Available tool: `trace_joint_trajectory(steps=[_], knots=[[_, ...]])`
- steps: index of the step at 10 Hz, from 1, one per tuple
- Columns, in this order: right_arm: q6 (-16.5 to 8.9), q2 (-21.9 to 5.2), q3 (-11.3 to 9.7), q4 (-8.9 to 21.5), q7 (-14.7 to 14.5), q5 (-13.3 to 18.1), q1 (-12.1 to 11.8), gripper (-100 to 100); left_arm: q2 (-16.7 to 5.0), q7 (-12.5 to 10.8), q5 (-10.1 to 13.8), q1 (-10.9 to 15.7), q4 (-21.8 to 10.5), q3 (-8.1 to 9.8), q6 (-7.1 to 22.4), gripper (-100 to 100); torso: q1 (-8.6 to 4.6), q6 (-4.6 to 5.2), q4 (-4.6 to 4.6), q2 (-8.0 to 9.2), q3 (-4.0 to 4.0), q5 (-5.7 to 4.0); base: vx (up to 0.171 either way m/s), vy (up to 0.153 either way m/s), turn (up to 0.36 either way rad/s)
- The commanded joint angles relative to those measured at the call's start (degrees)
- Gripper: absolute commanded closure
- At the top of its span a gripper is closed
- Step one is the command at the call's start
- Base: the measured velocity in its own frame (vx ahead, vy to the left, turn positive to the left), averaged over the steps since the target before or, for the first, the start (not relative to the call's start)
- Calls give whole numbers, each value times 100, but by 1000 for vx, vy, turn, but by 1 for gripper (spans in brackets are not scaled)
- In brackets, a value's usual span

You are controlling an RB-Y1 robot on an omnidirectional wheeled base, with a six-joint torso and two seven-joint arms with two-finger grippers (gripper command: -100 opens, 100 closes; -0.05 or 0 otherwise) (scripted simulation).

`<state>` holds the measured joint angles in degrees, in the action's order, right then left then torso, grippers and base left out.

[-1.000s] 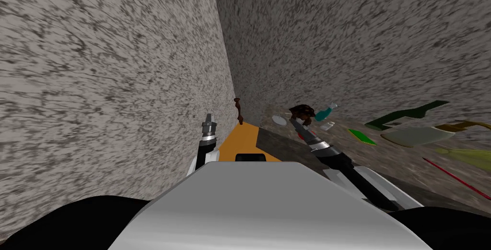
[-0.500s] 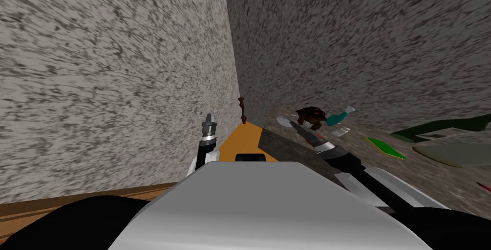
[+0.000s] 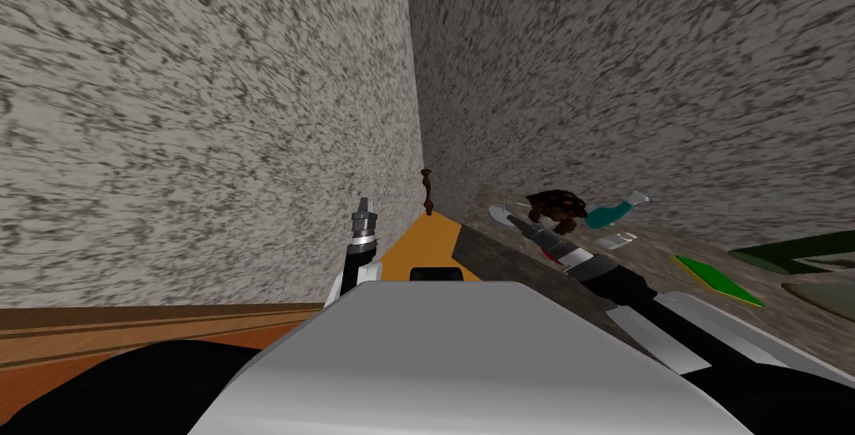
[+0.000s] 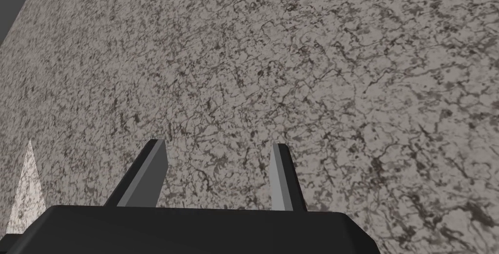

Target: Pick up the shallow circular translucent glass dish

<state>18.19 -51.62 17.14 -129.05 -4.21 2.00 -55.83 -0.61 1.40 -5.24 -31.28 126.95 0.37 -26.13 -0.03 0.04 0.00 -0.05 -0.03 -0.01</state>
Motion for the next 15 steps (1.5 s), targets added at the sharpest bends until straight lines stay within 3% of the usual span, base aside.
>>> trace_joint_trajectory(steps=[1,8,11,12,13,14,15], knots=[[-144,-286,87,91,10,-83,-147,-100,0,0,0,0,0,0,0,0,0,0,0,0,0,0,7,6,163],[-570,-1287,329,294,31,-375,-626,-100,0,0,0,0,0,0,0,0,0,-2,-2,-8,-5,0,15,1,125],[-927,-1802,457,444,42,-616,-937,-100,0,0,0,-1,0,0,0,0,-1,2,-2,-7,-4,-1,23,-4,123],[-927,-1864,457,444,42,-616,-937,-100,0,0,0,0,0,0,0,0,-3,-1,-2,-10,-6,-1,26,-8,70],[-1121,-2086,512,522,46,-746,-1089,-100,0,0,0,-1,0,0,0,0,-2,3,-2,-10,-6,-1,35,-2,115],[-1121,-2148,512,522,46,-746,-1089,-100,0,0,0,0,0,0,0,0,-1,1,-3,-13,-7,-1,29,-5,65],[-1323,-2352,560,600,51,-882,-1240,-100,0,0,0,-1,0,0,0,0,-1,3,-2,-11,-7,-1,30,-5,118]])
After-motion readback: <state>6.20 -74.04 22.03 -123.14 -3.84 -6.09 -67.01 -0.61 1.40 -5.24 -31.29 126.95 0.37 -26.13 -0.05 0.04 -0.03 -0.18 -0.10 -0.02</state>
